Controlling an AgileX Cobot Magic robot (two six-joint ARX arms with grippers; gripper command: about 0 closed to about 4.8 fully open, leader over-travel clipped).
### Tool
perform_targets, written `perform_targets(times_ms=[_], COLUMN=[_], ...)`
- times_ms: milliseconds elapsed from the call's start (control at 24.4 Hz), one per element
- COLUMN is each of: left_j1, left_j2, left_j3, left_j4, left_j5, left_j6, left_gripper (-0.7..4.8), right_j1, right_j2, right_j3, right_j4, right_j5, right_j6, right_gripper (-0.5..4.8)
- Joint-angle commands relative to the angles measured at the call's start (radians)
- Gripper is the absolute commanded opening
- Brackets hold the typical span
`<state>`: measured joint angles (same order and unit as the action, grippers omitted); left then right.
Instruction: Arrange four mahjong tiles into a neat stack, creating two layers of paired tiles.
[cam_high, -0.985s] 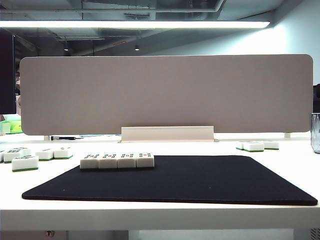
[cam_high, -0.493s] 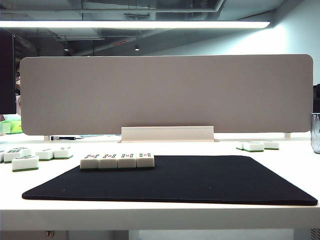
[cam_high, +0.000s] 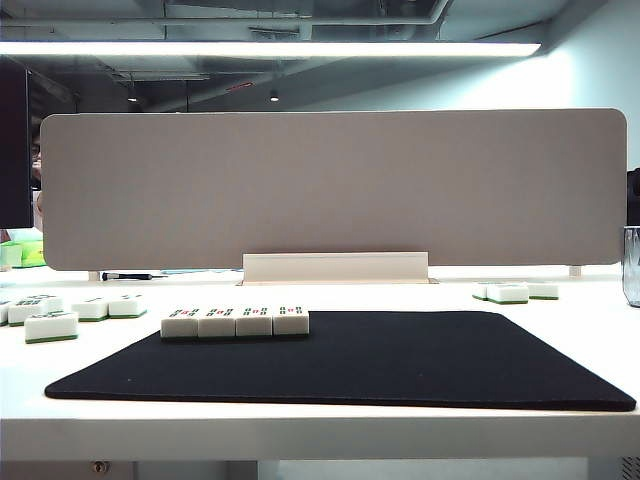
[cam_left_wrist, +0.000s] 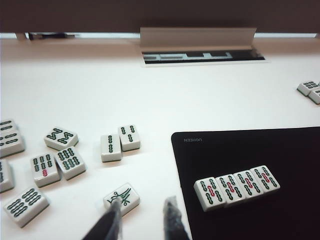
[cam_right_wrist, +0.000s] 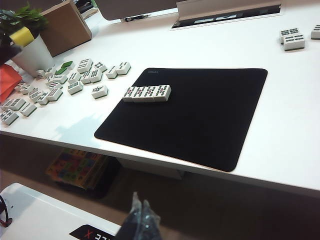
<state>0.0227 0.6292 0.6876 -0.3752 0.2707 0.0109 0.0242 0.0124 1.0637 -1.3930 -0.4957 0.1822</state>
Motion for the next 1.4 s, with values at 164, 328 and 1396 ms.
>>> perform_targets(times_ms=[164, 328, 1396], left_j1=[-0.008, -0.012, -0.401], left_j2=[0.328, 0.481, 1.154], left_j3=[0.286, 0.441, 1.056], left_j4=[-0.143, -0.232, -0.672], left_j5=[0.097, 0.143, -0.207], left_j6=[0.009, 0.009, 0.562], left_gripper=[1.11, 1.11, 2.50], right_j1=[0.000, 0.000, 0.000], right_j2=[-0.013, -0.013, -0.013], right_j3=[0.003, 0.003, 0.003], right_j4=[0.011, 0.012, 0.012], right_j5=[-0.004, -0.004, 0.003], right_j6=[-0.003, -0.003, -0.005], right_gripper=[-0.01, -0.01, -0.01])
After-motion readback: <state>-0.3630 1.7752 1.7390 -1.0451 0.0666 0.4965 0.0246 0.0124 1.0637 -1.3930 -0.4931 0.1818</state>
